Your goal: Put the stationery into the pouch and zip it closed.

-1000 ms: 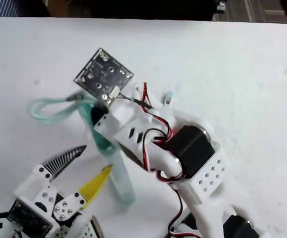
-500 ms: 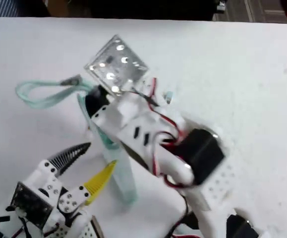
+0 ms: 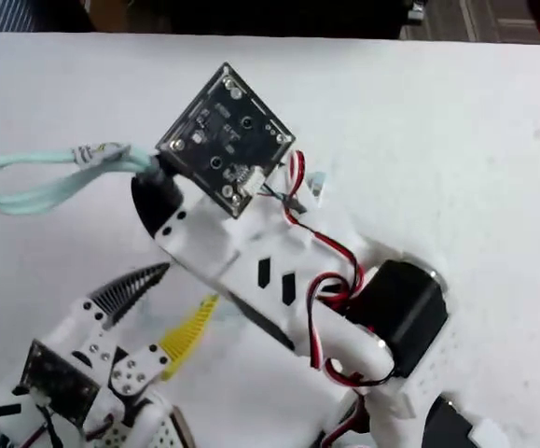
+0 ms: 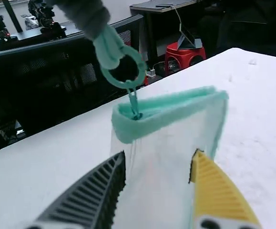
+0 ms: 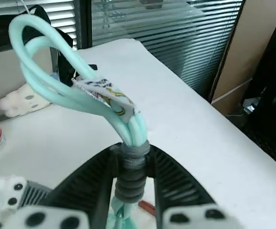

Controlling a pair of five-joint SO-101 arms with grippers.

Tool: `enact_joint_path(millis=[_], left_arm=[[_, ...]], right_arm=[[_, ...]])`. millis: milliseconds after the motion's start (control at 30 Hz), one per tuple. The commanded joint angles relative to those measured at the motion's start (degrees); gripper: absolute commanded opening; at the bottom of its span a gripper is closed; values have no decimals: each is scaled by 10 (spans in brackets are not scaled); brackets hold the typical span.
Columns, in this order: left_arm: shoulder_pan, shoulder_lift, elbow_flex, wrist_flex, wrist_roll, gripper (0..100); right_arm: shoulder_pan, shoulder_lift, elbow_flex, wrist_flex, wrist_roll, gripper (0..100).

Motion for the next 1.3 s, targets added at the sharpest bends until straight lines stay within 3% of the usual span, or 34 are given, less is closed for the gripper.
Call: enact_joint_path(millis=[0, 267, 533, 700, 933, 1033, 1267], left_arm=[[-38, 0, 14, -26, 2, 242], [-40, 0, 18, -22, -6, 242], [-41, 0, -62, 12, -153, 241], [-40, 1, -24, 25, -229, 270], [-40, 0, 8, 9, -222, 298], [-36, 0, 18, 2, -188, 299], [-35, 0, 120, -76, -171, 321]], right_arm=[[-6, -1, -21, 18, -4, 15], [-6, -14, -21, 31, -4, 15], [-6, -43, -17, 36, -4, 15], [-6, -44, -21, 53, -4, 15], [-7, -56, -21, 104, -4, 15], [-7, -83, -21, 100, -4, 15], [-7, -102, -18, 87, -3, 16]])
